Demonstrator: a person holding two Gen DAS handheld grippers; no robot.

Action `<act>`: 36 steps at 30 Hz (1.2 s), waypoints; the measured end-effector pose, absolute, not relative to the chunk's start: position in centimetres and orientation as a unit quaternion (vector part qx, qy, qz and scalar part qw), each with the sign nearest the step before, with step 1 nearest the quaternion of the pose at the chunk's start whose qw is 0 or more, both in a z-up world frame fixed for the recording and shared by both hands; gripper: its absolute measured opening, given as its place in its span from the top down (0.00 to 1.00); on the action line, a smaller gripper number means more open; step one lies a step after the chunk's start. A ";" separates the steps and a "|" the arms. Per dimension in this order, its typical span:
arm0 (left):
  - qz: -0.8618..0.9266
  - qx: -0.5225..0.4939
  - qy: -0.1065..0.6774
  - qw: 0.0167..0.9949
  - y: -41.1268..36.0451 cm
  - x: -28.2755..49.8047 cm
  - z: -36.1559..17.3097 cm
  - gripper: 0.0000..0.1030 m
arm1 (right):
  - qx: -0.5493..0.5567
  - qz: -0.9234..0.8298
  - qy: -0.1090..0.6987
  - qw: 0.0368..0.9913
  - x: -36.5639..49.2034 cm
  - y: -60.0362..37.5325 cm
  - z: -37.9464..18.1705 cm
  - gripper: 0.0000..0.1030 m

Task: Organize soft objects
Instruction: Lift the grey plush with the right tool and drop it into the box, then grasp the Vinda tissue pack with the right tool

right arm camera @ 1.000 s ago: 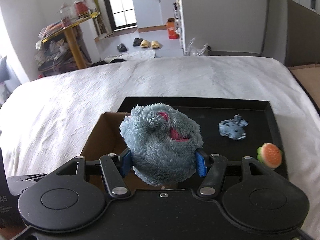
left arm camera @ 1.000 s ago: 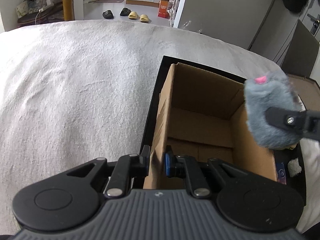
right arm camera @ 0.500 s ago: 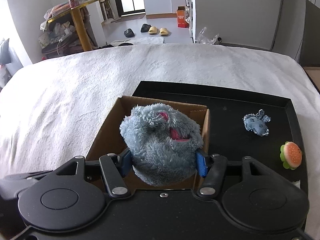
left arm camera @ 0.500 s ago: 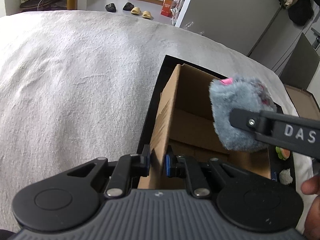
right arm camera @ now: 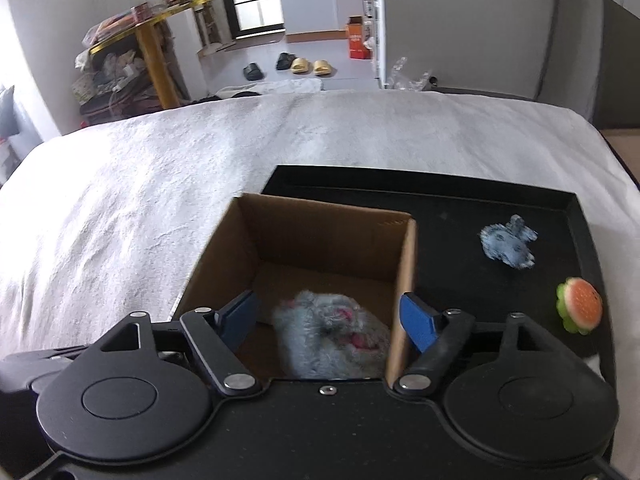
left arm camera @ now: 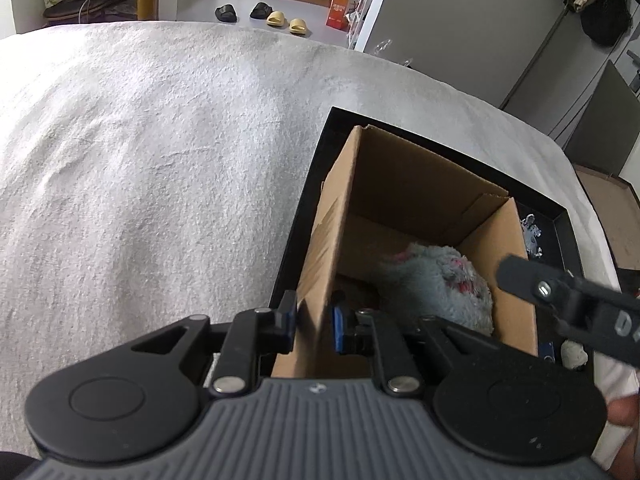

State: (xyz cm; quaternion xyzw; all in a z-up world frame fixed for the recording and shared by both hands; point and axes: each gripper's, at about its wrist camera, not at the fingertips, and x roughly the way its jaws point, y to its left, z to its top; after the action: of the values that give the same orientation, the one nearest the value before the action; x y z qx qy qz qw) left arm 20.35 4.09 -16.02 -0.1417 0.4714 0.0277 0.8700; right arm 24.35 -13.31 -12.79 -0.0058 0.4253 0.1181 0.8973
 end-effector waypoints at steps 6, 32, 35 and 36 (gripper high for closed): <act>0.030 -0.131 0.474 0.870 3.7 20.2 -15.6 0.49 | 0.019 0.091 0.422 0.902 22.4 -15.9 -13.0 0.18; 0.022 -0.030 0.481 0.876 -0.1 19.9 -15.4 0.35 | 0.099 0.017 0.456 0.884 18.9 -26.1 -18.4 0.18; 0.024 -0.024 0.484 0.874 -0.4 20.1 -15.6 0.35 | 0.109 0.012 0.456 0.883 19.1 -27.3 -18.8 0.18; 0.024 -0.023 0.485 0.874 -0.5 20.1 -15.7 0.35 | 0.112 0.011 0.457 0.882 19.1 -27.6 -19.0 0.18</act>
State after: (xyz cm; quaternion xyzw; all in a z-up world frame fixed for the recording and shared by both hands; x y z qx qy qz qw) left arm 20.13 -0.48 -15.65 -0.0235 0.4851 0.0241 0.8738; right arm 19.13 -27.64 -18.99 0.1123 0.4573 0.0114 0.8821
